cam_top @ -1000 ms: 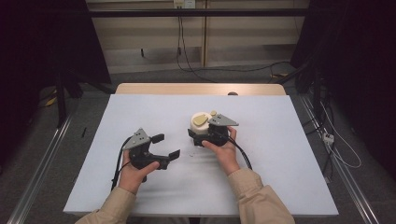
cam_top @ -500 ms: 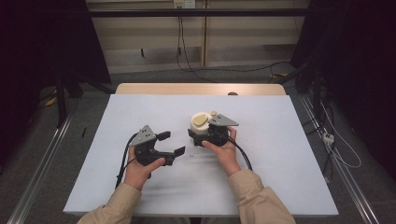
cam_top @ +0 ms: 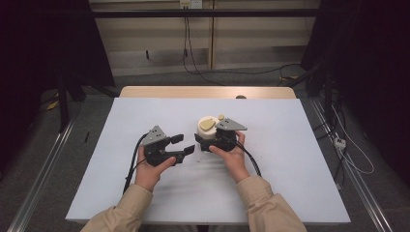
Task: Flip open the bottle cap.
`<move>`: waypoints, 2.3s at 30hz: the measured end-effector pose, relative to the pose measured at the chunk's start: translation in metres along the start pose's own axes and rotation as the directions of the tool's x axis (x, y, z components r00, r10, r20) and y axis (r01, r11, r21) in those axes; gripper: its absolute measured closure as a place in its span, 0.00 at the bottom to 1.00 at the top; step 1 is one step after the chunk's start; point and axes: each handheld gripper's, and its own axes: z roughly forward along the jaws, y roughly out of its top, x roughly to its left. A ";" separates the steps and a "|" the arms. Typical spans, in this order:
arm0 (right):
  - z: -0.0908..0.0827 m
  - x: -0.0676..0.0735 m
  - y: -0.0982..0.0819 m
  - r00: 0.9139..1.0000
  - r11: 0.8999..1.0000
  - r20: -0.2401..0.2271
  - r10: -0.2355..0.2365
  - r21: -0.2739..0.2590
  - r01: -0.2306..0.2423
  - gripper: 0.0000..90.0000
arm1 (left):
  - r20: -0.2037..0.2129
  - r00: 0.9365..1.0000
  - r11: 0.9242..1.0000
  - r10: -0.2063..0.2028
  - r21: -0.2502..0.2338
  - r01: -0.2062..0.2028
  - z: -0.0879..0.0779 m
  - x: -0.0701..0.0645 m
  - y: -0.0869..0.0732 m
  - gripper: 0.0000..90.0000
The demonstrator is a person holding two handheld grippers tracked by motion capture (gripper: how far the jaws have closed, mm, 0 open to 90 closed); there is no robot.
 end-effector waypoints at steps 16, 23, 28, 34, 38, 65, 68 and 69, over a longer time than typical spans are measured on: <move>0.000 0.000 0.000 1.000 1.000 -0.001 0.002 0.002 -0.002 0.07 | 0.013 1.000 1.000 -0.001 0.013 0.000 0.012 0.001 0.012 0.71; 0.000 0.000 0.000 1.000 1.000 -0.001 0.002 0.003 -0.002 0.07 | 0.018 1.000 1.000 -0.005 0.022 0.005 0.017 0.003 0.013 0.78; 0.000 0.000 0.000 1.000 1.000 0.000 0.000 0.004 0.000 0.07 | 0.024 1.000 1.000 -0.002 0.030 0.001 0.020 0.003 0.017 0.83; 0.000 0.000 0.000 1.000 1.000 -0.001 0.002 0.004 -0.002 0.07 | 0.039 0.999 0.999 -0.010 0.042 0.008 0.026 0.003 0.021 0.86; 0.000 0.000 0.000 1.000 1.000 -0.001 0.002 0.004 -0.002 0.07 | 0.037 0.999 0.998 -0.017 0.055 0.015 0.029 0.004 0.020 0.88; 0.000 0.000 0.000 1.000 1.000 0.000 0.000 0.005 0.000 0.07 | 0.032 0.999 0.997 -0.010 0.076 0.008 0.035 0.006 0.029 1.00; 0.000 0.000 0.000 1.000 1.000 0.000 0.000 0.005 0.000 0.07 | 0.026 1.000 0.997 -0.016 0.075 0.014 0.035 0.007 0.030 1.00; 0.000 0.000 0.000 1.000 1.000 0.000 0.000 0.006 0.000 0.07 | 0.025 1.000 0.997 -0.017 0.076 0.015 0.035 0.007 0.030 1.00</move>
